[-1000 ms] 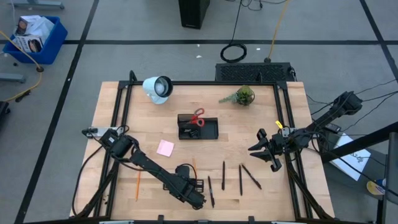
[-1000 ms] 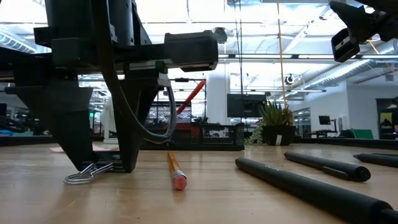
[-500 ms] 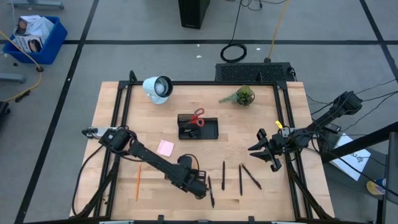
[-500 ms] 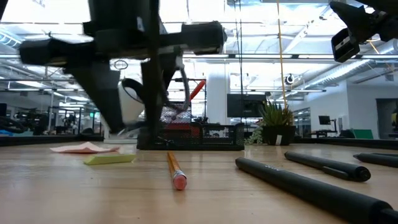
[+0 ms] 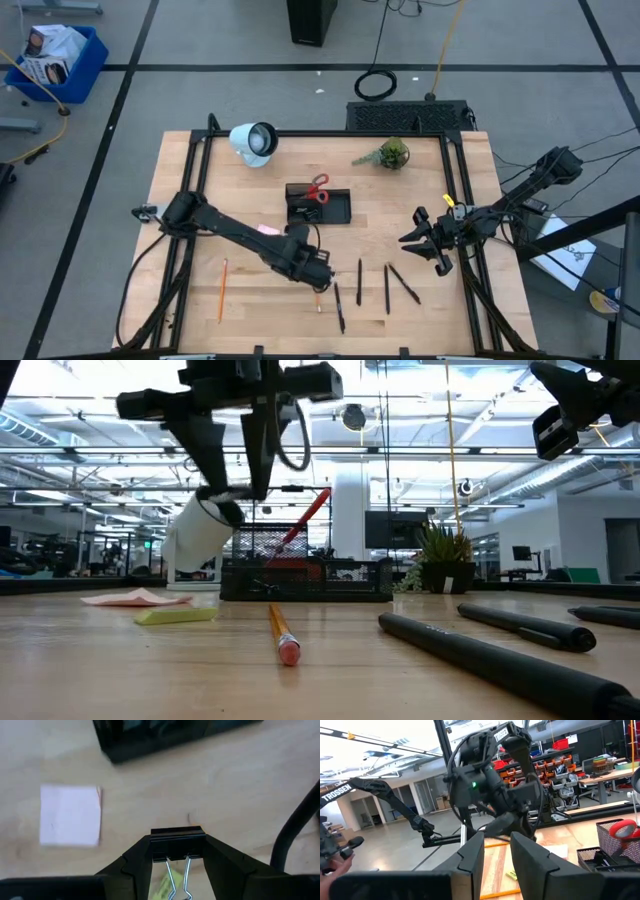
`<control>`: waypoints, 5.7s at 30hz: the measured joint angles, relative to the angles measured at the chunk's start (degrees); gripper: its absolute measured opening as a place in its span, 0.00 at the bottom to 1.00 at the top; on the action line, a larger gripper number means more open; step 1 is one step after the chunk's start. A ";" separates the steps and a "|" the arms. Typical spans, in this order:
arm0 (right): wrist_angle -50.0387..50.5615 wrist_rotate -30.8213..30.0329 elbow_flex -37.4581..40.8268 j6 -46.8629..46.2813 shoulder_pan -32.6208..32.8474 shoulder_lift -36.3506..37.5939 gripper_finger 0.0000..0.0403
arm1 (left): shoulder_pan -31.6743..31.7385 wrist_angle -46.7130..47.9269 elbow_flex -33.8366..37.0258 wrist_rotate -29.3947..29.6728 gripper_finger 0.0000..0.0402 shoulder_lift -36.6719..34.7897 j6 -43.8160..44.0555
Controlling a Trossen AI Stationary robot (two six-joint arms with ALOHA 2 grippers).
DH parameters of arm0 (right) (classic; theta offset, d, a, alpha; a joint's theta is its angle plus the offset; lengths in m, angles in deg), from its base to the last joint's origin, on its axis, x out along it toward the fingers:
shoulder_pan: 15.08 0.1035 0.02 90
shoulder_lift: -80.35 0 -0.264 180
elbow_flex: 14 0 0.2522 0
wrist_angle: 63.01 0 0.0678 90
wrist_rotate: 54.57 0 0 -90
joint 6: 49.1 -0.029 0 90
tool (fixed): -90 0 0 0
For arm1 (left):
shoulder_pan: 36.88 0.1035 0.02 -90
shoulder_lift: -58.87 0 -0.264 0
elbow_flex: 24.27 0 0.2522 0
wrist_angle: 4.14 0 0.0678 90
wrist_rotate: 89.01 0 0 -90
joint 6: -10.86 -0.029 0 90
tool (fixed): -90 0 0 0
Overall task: Pick and place office supplies into organizer
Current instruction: Put the black binder clip into the black desk organizer, then put the yellow eraser into the black desk organizer
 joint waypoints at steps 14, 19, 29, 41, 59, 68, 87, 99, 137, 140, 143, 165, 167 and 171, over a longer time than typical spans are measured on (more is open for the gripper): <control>-0.17 -0.01 0.00 0.00 0.01 -0.02 0.22 | 8.23 -0.54 0.43 0.42 0.40 -1.91 -8.65; -0.19 0.01 0.00 0.00 0.01 0.00 0.22 | 10.79 -3.47 3.87 -1.19 0.40 -1.91 -9.49; -0.08 0.01 0.00 0.00 0.00 0.00 0.22 | 14.84 -22.59 20.22 -4.09 0.36 -10.42 -15.08; -0.06 0.01 0.00 0.00 0.00 0.00 0.22 | 19.97 -36.65 32.71 -11.30 0.40 -15.71 -19.06; -0.01 0.00 0.00 0.01 0.00 -0.02 0.22 | 24.01 -39.23 32.87 -15.64 0.47 -15.59 -23.04; -0.01 0.01 0.01 0.00 0.01 -0.02 0.22 | 24.41 -40.43 32.87 -16.79 0.72 -15.59 -24.32; -0.01 0.01 0.00 0.02 0.00 0.00 0.22 | 6.45 -35.26 32.81 -2.40 0.77 -22.39 -16.44; 0.01 0.01 0.00 0.00 -0.01 -0.02 0.22 | -5.74 -34.00 32.81 3.46 0.73 -21.30 -19.21; -0.01 0.01 0.00 0.00 0.01 -0.02 0.22 | -8.29 -39.82 32.84 -3.99 0.68 -8.05 -19.44; -0.01 -0.01 0.00 0.00 -0.01 0.00 0.22 | -7.93 -40.48 32.84 -3.84 0.68 -7.42 -19.73; -0.01 0.01 0.00 0.02 0.00 0.02 0.22 | -7.96 -40.04 32.89 -3.77 0.68 -7.14 -19.79; -0.38 0.01 0.00 0.02 0.00 -0.01 0.22 | -8.20 -40.81 32.76 -2.01 0.43 -5.49 -17.69; -0.38 0.01 0.00 0.01 -0.01 0.00 0.22 | -8.22 -40.85 32.76 -2.03 0.40 -5.49 -17.45; -0.38 0.01 0.00 0.00 -0.01 0.00 0.22 | -8.20 -40.95 32.77 -2.05 0.34 -5.46 -17.20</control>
